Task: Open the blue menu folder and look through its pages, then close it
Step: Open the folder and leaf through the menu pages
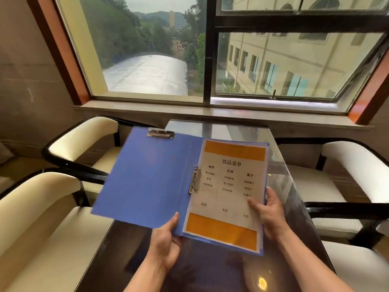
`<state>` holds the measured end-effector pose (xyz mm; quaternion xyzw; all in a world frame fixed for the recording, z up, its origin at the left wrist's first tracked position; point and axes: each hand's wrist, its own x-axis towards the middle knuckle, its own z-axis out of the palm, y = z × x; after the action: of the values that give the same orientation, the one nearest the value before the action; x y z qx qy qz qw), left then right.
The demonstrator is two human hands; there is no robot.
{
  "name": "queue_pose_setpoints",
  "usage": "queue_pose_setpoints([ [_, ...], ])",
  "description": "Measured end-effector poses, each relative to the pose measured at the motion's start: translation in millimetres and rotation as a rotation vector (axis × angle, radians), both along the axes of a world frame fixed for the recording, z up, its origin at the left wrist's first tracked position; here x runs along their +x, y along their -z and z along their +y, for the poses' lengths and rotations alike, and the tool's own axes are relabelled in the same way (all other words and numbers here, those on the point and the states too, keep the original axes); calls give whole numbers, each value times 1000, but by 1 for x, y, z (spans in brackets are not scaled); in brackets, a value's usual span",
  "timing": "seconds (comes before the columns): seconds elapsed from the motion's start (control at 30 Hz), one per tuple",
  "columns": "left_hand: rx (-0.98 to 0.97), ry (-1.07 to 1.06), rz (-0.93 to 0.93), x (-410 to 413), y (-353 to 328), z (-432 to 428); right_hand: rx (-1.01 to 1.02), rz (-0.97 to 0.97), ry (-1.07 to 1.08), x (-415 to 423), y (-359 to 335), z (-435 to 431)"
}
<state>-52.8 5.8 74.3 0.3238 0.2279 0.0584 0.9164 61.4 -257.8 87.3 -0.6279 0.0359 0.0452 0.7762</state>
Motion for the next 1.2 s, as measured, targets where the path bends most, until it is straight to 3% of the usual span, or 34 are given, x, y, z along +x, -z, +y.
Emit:
queue_pose_setpoints([
  [0.1, 325, -161, 142, 5, 3, -8, 10, 63, -53, -3, -2, 6],
  [0.17, 381, -191, 162, 5, 6, -7, 11, 102, -66, -6, -2, 8],
  [0.43, 143, -111, 19, -2, -2, -3, 94, 122, -4, -8, -3, -3],
  [0.57, 27, -21, 77, -5, -2, -1, 54, 76, 10, -5, -8, -2],
  [0.7, 55, 112, 192, -9, 2, -1, -38, 33, -11, -2, -10, -4],
  [0.9, 83, 85, 207, -8, 7, 3, -148, -27, -46, 13, -33, -7],
  [1.03, 85, 97, 206, -6, 7, 6, -399, -129, -109, 28, -54, -6],
  [1.2, 69, 98, 192, -3, 3, 4, -394, -91, -79, 39, -59, -4],
])
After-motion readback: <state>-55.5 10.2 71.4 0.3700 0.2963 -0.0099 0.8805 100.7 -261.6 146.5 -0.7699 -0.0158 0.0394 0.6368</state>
